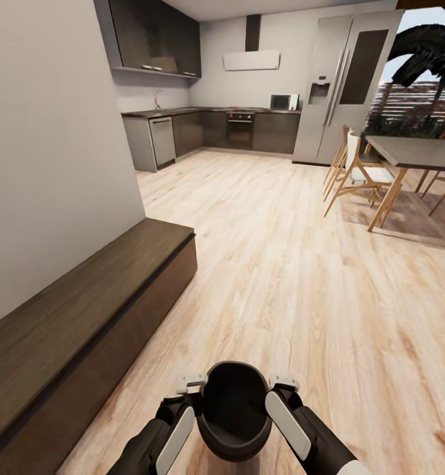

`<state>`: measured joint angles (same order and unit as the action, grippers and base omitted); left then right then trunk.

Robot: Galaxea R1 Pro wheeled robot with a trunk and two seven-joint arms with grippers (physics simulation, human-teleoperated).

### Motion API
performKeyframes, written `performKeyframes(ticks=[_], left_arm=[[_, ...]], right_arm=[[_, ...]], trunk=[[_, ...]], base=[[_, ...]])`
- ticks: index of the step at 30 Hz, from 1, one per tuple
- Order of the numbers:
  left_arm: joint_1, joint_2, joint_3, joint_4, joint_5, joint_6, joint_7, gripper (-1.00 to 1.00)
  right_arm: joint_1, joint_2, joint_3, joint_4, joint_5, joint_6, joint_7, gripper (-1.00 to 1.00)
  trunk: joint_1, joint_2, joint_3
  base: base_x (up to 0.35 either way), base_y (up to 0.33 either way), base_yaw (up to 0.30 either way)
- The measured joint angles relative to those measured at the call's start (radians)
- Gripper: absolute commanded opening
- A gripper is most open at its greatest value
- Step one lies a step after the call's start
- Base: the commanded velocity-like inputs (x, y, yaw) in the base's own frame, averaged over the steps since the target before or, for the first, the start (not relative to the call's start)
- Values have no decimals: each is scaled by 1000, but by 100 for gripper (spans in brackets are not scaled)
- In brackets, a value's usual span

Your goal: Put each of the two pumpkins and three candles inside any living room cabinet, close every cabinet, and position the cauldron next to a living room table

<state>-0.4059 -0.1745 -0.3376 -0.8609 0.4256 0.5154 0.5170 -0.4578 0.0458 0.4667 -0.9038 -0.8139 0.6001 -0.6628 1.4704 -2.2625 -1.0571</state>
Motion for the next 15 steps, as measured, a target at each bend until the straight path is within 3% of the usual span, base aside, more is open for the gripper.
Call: performKeyframes(ticks=[15], left_arm=[[0, 0, -3, 0, 1, -6, 0, 100]], right_arm=[[0, 1, 0, 0, 0, 0, 0, 100]], trunk=[[58, -105, -47]], base=[[0, 0, 0]])
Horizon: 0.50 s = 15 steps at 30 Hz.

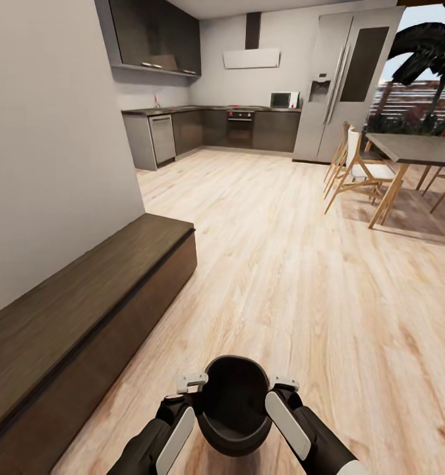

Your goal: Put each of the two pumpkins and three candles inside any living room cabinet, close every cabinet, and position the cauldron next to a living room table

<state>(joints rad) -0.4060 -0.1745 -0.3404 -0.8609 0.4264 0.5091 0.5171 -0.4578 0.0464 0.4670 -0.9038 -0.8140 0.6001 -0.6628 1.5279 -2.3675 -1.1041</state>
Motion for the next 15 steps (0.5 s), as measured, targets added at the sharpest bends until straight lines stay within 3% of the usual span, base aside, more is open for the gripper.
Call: performKeyframes(ticks=[5, 15], left_arm=[[0, 0, 0, 0, 0, 0, 0, 100], [0, 0, -37, -7, 0, -1, 0, 100]], right_arm=[[0, 0, 1, 0, 0, 0, 0, 100], [0, 0, 2, 0, 0, 0, 0, 100]], trunk=[[19, -35, -16], [19, -35, -16]], base=[[0, 0, 0], [0, -14, 0]])
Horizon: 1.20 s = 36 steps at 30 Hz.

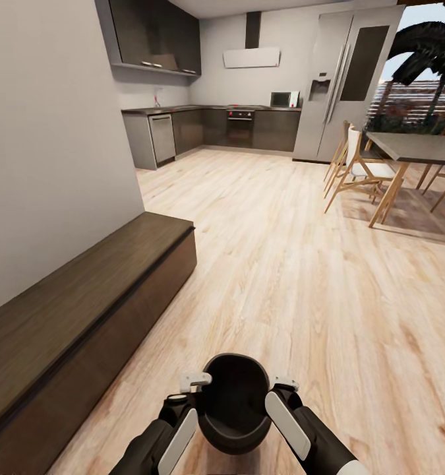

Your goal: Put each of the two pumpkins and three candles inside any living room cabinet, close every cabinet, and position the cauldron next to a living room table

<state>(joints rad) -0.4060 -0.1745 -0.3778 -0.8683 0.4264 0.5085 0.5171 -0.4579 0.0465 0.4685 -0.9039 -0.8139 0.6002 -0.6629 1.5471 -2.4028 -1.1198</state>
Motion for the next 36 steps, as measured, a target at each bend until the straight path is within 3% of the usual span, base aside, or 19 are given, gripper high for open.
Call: performKeyframes(ticks=[28, 36], left_arm=[[0, 0, -6, 0, 0, -2, 0, 100], [0, 0, -6, 0, 8, -56, 2, 100]], right_arm=[[0, 0, 2, 0, 0, 0, 0, 100], [0, 0, 2, 0, 0, 0, 0, 100]], trunk=[[0, 0, 0], [4, -7, -3]], base=[[0, -30, 0], [0, 0, 0]])
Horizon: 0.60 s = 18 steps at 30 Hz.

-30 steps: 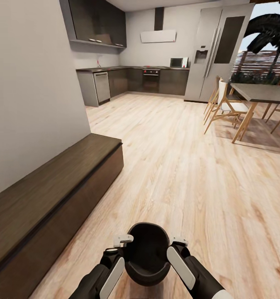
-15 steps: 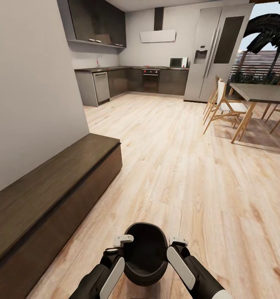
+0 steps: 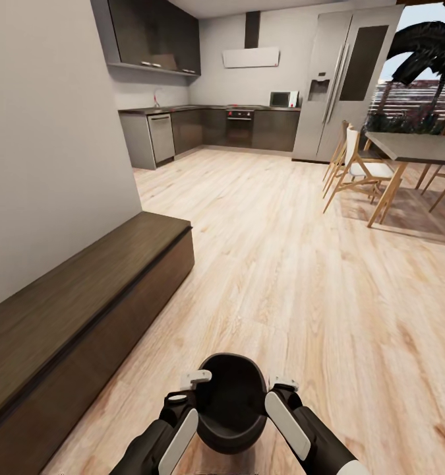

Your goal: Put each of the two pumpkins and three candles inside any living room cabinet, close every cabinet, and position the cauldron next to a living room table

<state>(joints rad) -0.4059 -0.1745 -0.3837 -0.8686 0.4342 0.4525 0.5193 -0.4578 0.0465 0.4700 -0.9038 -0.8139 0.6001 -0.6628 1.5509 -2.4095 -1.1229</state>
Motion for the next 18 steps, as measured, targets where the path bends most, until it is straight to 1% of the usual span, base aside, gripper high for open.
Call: performKeyframes(ticks=[13, 18], left_arm=[[0, 0, 0, 1, 3, -2, -1, 100], [0, 0, -1, 2, 3, -2, -1, 100]], right_arm=[[0, 1, 0, 0, 0, 0, 0, 100], [0, 2, 0, 0, 0, 0, 0, 100]], trunk=[[49, -90, -41], [52, -91, -60]], base=[[0, 0, 0], [0, 0, 0]])
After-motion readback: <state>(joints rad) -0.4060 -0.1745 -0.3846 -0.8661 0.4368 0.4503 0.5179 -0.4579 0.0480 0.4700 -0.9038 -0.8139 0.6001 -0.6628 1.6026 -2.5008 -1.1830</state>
